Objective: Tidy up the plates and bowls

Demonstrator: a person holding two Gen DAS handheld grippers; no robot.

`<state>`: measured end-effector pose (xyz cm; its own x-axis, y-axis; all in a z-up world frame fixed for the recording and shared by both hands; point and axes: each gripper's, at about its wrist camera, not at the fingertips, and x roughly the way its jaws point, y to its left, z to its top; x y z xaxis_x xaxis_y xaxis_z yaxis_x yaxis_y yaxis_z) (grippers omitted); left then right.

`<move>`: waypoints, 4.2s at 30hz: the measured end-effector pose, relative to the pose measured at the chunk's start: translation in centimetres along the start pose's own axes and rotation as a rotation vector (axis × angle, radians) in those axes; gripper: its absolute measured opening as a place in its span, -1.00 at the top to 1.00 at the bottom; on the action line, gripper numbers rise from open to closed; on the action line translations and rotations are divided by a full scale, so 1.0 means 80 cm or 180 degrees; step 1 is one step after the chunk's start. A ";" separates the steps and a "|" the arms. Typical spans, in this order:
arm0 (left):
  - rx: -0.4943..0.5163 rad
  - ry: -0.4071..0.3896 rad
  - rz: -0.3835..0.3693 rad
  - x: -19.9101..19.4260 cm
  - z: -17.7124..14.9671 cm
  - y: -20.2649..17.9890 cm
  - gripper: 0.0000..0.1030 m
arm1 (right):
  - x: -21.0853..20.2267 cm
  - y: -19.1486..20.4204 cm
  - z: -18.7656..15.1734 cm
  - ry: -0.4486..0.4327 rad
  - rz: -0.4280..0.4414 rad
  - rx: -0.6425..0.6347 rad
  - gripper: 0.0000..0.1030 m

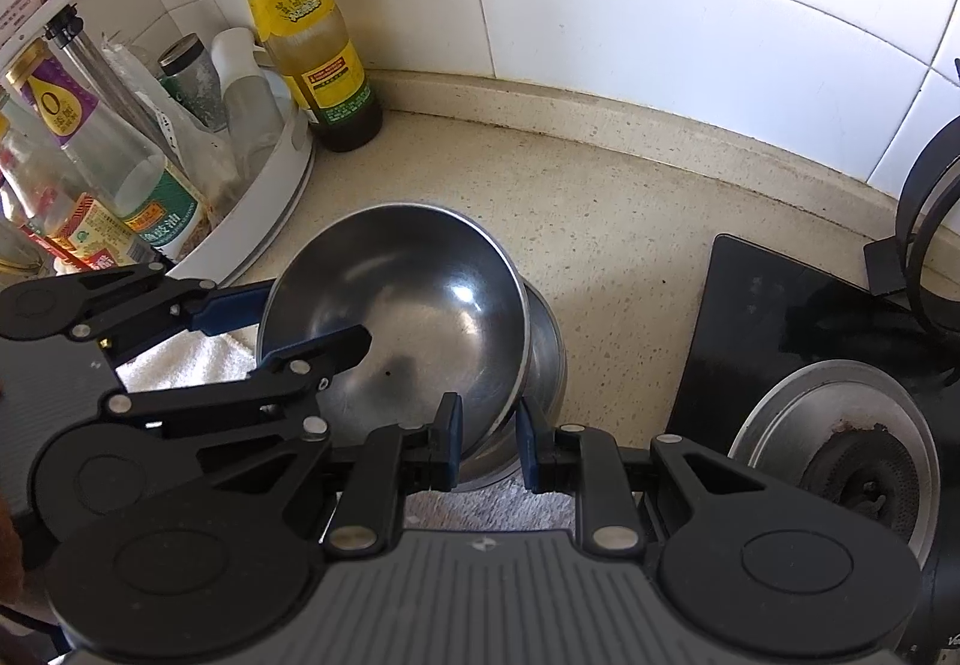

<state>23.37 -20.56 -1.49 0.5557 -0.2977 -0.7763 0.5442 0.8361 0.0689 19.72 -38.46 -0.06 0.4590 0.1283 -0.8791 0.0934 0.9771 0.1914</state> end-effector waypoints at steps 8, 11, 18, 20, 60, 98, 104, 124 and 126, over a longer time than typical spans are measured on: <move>0.0001 0.0042 -0.0036 0.005 -0.004 0.003 0.13 | 0.000 -0.003 0.004 -0.0062 -0.0081 0.0041 0.40; 0.0019 0.0028 -0.0043 0.004 -0.005 0.004 0.00 | -0.001 -0.004 0.006 -0.0061 -0.0079 0.0055 0.40; 0.0068 -0.0015 -0.0084 -0.002 -0.010 0.008 -0.14 | 0.005 -0.007 0.009 -0.0041 -0.0058 0.0115 0.38; 0.0094 -0.0020 -0.0096 -0.003 -0.013 0.010 -0.17 | 0.008 -0.007 0.010 -0.0027 -0.0052 0.0115 0.33; 0.1637 0.0417 -0.0971 0.093 -0.047 -0.003 -0.73 | 0.089 -0.066 0.012 0.0295 0.0322 0.0895 -0.24; 0.1593 0.0135 -0.1229 0.176 -0.009 -0.022 -1.00 | 0.115 -0.087 0.024 0.0082 0.0787 0.1087 -0.52; 0.1528 0.0042 -0.1147 0.162 0.000 -0.019 -1.00 | 0.089 -0.078 0.040 -0.0092 0.0836 0.0936 -0.51; 0.1006 -0.0235 -0.0312 -0.011 -0.027 -0.010 -1.00 | -0.015 0.037 0.021 -0.0228 0.1169 0.0016 -0.51; 0.0915 -0.0232 -0.0266 -0.024 -0.041 -0.009 -1.00 | -0.018 0.049 0.009 -0.0204 0.1197 -0.0004 -0.51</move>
<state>19.83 -19.11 -2.08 0.5395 -0.4008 -0.7405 0.7396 0.6459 0.1893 20.09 -34.91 2.27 0.5154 0.4670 -0.7185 -0.0931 0.8640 0.4948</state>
